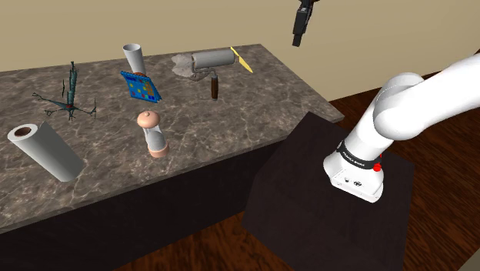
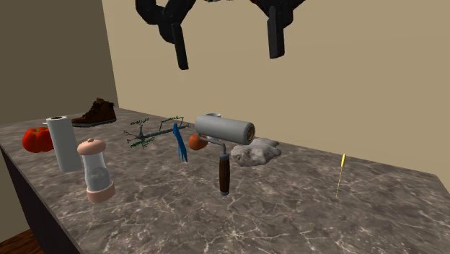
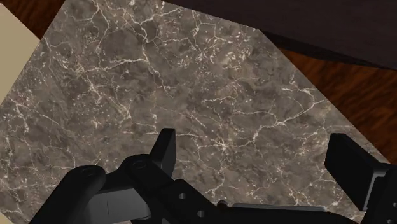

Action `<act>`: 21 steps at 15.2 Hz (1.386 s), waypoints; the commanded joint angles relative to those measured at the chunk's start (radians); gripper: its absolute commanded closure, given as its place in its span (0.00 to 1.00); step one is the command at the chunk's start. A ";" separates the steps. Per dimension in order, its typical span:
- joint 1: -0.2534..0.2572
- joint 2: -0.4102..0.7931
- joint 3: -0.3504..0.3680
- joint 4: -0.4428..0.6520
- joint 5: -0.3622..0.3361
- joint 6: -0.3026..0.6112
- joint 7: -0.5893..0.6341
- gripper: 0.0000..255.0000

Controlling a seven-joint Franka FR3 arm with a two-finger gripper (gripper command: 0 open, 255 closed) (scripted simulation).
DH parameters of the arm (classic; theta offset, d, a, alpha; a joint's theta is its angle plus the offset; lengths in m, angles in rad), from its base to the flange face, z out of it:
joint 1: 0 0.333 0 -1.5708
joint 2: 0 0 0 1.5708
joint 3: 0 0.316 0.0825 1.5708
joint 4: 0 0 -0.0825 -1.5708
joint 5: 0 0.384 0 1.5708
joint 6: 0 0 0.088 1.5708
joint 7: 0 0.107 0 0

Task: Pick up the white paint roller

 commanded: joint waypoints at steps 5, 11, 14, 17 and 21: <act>0.027 0.195 -0.045 0.060 -0.022 0.183 -0.131 0.00; 0.054 0.401 -0.073 0.163 -0.016 0.330 -0.260 0.00; 0.066 0.505 -0.079 0.230 -0.004 0.388 -0.325 0.00; 0.075 0.609 -0.079 0.306 0.012 0.436 -0.390 0.00; 0.082 0.746 -0.070 0.421 0.036 0.484 -0.476 0.00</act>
